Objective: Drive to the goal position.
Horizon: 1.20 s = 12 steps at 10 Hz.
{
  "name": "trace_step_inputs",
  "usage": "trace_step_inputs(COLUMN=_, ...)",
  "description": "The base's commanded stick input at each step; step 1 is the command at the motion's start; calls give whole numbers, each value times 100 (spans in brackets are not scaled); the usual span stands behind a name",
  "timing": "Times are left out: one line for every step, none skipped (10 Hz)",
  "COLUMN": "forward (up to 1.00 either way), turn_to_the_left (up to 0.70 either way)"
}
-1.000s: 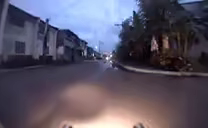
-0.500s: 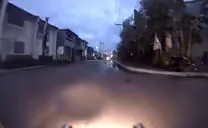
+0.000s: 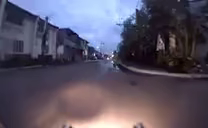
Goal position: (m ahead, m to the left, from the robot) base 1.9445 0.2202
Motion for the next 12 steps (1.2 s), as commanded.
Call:
trace_step_inputs(forward=50, turn_to_the_left=0)
trace_step_inputs(forward=50, turn_to_the_left=0)
trace_step_inputs(forward=50, turn_to_the_left=0)
trace_step_inputs(forward=50, turn_to_the_left=0)
trace_step_inputs(forward=50, turn_to_the_left=0)
trace_step_inputs(forward=50, turn_to_the_left=0)
trace_step_inputs(forward=50, turn_to_the_left=0)
trace_step_inputs(forward=50, turn_to_the_left=0)
trace_step_inputs(forward=50, turn_to_the_left=0)
trace_step_inputs(forward=50, turn_to_the_left=0)
trace_step_inputs(forward=50, turn_to_the_left=0)
trace_step_inputs(forward=50, turn_to_the_left=0)
